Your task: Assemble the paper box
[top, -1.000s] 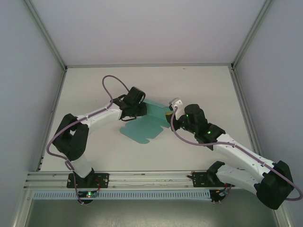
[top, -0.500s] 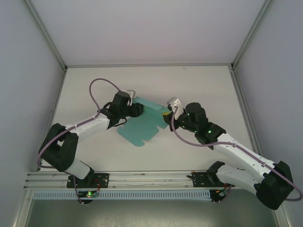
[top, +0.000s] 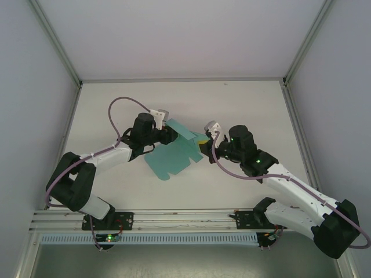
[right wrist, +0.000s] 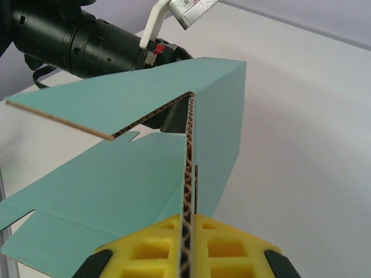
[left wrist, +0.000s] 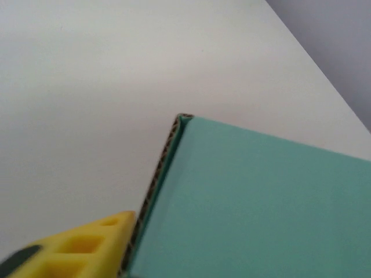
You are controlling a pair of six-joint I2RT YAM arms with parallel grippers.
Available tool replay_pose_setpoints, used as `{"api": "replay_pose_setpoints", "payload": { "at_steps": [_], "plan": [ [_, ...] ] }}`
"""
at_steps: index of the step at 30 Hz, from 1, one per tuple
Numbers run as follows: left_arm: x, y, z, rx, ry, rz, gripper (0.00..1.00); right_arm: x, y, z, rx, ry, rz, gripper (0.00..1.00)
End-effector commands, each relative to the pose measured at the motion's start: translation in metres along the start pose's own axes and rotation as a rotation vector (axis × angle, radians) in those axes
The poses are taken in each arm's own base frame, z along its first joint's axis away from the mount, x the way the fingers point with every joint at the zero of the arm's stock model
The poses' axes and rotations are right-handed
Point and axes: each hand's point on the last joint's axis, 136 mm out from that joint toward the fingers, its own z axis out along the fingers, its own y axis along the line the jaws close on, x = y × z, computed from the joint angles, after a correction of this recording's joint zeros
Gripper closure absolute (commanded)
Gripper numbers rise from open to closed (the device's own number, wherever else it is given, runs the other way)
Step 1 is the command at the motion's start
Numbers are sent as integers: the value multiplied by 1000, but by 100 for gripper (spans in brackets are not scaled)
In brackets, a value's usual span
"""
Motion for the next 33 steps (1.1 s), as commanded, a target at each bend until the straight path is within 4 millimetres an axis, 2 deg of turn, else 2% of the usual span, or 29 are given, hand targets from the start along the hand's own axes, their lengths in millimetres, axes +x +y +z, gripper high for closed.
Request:
{"api": "replay_pose_setpoints", "payload": {
  "at_steps": [1, 4, 6, 8, 9, 10, 12, 14, 16, 18, 22, 24, 26, 29, 33],
  "plan": [
    [-20, -9, -3, 33, -54, 46, 69, -19, 8, -9, -41, -48, 3, 100],
    [-17, -2, 2, 7, -40, 29, 80, -20, 8, -9, -41, -51, 7, 100],
    [-15, 3, 4, -16, -34, 18, 92, -20, 6, -9, -32, -49, 13, 100],
    [-14, 16, 4, -86, -29, -4, 100, -19, 2, -10, -13, -47, 20, 100],
    [-13, 24, 3, -136, -26, -17, 100, -17, -1, -11, 3, -44, 26, 98],
    [-12, 32, 2, -181, -21, -25, 100, -16, -5, -12, 27, -44, 35, 91],
    [-9, 44, -3, -250, -25, -39, 100, -13, -10, -15, 63, -45, 43, 70],
    [-5, 51, -8, -289, -31, -51, 100, -11, -18, -19, 116, -56, 53, 44],
    [-1, 54, -13, -317, -22, -57, 100, -13, -26, -28, 175, -79, 52, 36],
    [6, 61, -18, -364, 2, -70, 100, -19, -34, -40, 241, -112, 47, 22],
    [19, 65, -23, -392, 29, -62, 100, -43, -48, -64, 356, -206, 36, 6],
    [24, 65, -23, -393, 38, -65, 100, -54, -56, -71, 408, -228, 33, 3],
    [26, 63, -24, -390, 41, -62, 100, -61, -63, -69, 442, -216, 37, 2],
    [26, 63, -26, -403, 39, -68, 100, -61, -69, -52, 439, -162, 43, 1],
    [24, 61, -29, -405, 30, -80, 100, -44, -71, -20, 388, -63, 61, 2]
  ]
}}
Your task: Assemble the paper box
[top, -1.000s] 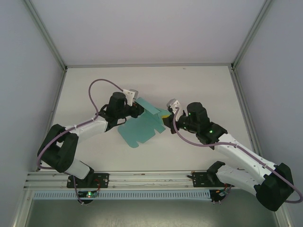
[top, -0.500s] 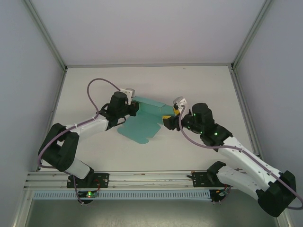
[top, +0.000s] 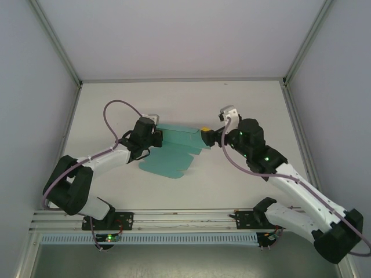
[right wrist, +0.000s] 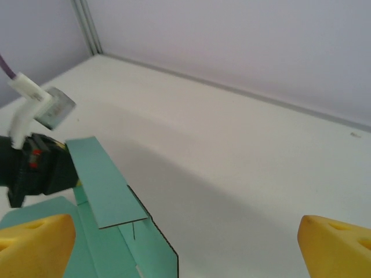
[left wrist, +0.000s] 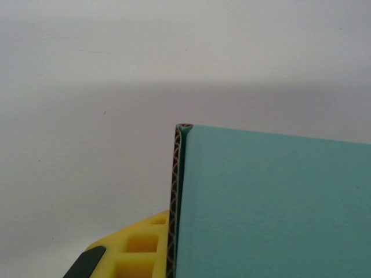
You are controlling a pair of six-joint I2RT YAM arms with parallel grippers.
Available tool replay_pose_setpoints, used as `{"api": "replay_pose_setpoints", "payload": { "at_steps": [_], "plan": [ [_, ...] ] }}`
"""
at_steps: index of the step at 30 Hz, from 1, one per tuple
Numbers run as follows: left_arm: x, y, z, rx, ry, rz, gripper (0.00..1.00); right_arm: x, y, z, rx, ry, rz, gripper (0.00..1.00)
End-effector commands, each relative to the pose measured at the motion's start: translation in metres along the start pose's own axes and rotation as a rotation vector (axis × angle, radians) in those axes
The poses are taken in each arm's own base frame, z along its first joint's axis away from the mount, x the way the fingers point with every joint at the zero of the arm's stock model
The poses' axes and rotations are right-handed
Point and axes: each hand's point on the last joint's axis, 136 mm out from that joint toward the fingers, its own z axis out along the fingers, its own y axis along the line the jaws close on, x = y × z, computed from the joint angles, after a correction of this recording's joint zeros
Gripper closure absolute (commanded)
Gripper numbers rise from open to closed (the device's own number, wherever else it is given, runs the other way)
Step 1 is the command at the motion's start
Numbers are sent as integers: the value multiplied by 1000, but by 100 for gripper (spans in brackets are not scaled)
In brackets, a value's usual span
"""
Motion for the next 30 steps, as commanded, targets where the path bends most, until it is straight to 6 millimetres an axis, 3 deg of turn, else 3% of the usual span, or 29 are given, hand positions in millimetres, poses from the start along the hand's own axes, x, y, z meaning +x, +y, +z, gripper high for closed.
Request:
{"api": "replay_pose_setpoints", "payload": {
  "at_steps": [1, 6, 11, 15, 19, 23, 27, 30],
  "plan": [
    [-2, 0, -8, -13, -15, -18, 100, 15, 0, 19, -6, 79, 8, 2],
    [-1, -6, -13, 20, -23, -1, 100, 43, 3, 46, -28, 180, 4, 3],
    [-1, -11, -18, 39, -30, 11, 100, 60, 23, 62, -133, 243, -13, 5],
    [0, 3, -19, -44, -30, 6, 100, 55, 23, 58, -121, 225, -29, 5],
    [3, 15, -19, -114, -18, 7, 100, 37, 9, 36, -74, 151, -8, 3],
    [5, 12, -19, -91, -14, 4, 100, 13, -7, 16, -22, 45, 12, 2],
    [6, 8, -19, -64, -14, -10, 100, 4, -8, 25, -37, 38, 23, 1],
    [7, 7, -20, -61, -12, -22, 100, 13, 1, 44, -91, 91, 34, 2]
  ]
}}
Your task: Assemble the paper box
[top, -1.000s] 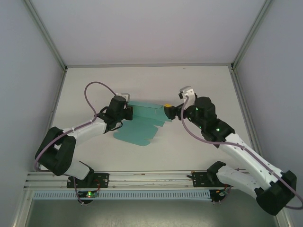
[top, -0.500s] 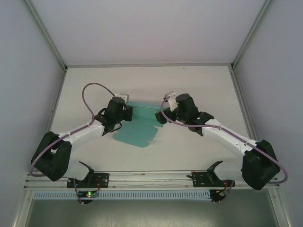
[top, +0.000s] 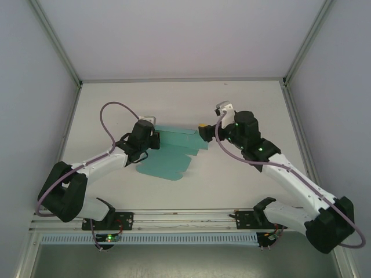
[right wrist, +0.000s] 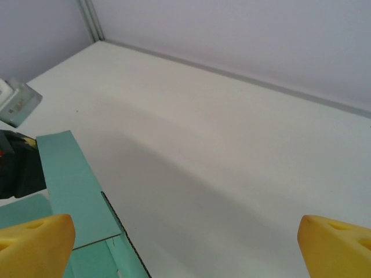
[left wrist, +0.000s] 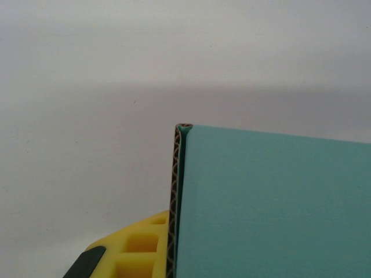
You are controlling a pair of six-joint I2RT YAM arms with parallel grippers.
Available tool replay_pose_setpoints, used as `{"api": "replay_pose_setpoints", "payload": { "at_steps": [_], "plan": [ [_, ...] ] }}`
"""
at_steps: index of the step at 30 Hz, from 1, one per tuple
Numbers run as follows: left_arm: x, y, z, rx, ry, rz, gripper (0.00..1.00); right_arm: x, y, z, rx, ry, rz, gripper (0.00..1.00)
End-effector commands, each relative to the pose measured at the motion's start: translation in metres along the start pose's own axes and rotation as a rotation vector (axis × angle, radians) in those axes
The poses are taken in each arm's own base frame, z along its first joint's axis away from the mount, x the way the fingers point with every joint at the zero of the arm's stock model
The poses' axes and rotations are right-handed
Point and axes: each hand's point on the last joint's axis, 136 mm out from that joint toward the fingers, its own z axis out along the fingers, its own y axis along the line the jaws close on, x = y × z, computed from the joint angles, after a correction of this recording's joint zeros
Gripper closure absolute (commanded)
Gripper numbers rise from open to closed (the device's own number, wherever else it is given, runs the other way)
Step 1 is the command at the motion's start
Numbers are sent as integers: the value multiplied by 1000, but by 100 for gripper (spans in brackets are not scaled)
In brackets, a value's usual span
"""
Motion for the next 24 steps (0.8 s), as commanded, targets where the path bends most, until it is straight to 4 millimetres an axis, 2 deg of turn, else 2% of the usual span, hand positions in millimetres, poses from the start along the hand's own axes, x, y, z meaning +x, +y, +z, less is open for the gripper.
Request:
{"api": "replay_pose_setpoints", "payload": {
  "at_steps": [1, 7, 10, 16, 20, 24],
  "plan": [
    [1, -3, -6, 9, -7, -25, 100, 11, 10, 22, -64, 62, 16, 2],
    [-3, -8, -12, 38, -25, -63, 100, 44, 24, 52, -107, 164, 15, 1],
    [-7, -12, -14, 61, -28, -81, 100, 53, 35, 62, -142, 183, 8, 1],
    [-4, -22, -12, 111, -29, -58, 100, 37, 40, 80, -105, 91, 38, 1],
    [-3, -26, -13, 102, -40, -38, 100, 31, 30, 88, 78, 19, 53, 1],
    [-6, -26, -18, 85, -68, -41, 100, 34, 8, 79, 360, -38, 102, 2]
  ]
}}
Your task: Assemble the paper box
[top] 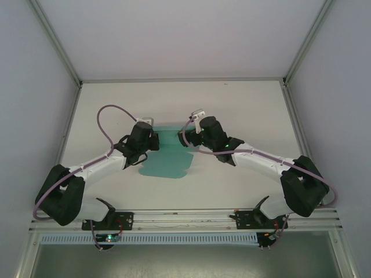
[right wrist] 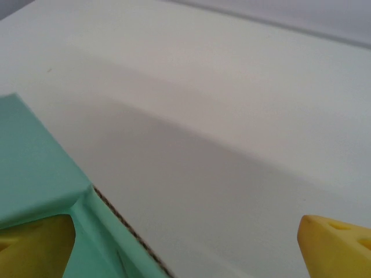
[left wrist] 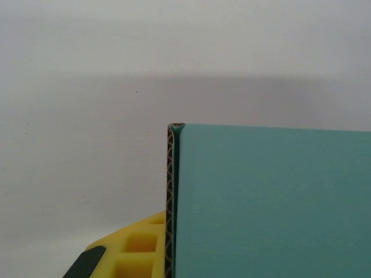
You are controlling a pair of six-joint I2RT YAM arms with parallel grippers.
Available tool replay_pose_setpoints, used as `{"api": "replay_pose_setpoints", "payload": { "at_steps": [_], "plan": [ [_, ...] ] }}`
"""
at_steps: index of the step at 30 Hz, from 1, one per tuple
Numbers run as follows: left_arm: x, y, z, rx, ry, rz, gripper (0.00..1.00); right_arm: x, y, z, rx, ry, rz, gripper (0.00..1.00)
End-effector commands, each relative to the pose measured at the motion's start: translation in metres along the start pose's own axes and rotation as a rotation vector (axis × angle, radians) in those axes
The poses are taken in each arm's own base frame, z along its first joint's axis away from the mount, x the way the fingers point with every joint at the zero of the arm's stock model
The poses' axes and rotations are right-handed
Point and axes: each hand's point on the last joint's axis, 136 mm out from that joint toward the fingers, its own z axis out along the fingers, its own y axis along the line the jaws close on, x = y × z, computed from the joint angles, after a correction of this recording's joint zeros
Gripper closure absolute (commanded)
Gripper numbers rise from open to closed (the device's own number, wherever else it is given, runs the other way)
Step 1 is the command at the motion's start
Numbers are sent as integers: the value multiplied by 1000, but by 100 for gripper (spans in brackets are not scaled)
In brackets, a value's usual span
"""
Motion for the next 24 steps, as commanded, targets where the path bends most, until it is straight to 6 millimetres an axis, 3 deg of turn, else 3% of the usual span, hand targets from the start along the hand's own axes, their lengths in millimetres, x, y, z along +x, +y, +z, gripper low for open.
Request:
{"api": "replay_pose_setpoints", "payload": {
  "at_steps": [1, 5, 10, 14, 20, 24],
  "plan": [
    [-12, -25, -13, 71, -71, 15, 100, -22, -29, -10, 306, -154, 117, 1],
    [-17, -24, -20, 36, -109, 6, 100, -30, -30, -26, 456, -229, 124, 2],
    [-20, -12, -24, -32, -119, -30, 100, -24, -28, -39, 463, -170, 46, 1],
    [-21, -9, -27, -48, -128, -47, 100, 4, -25, -53, 357, -67, 6, 2],
    [-23, -17, -30, -4, -125, -27, 100, 66, -41, -83, 227, 91, 87, 2],
    [-19, -21, -31, 20, -111, -4, 100, 82, -60, -95, 235, 101, 150, 2]
  ]
}}
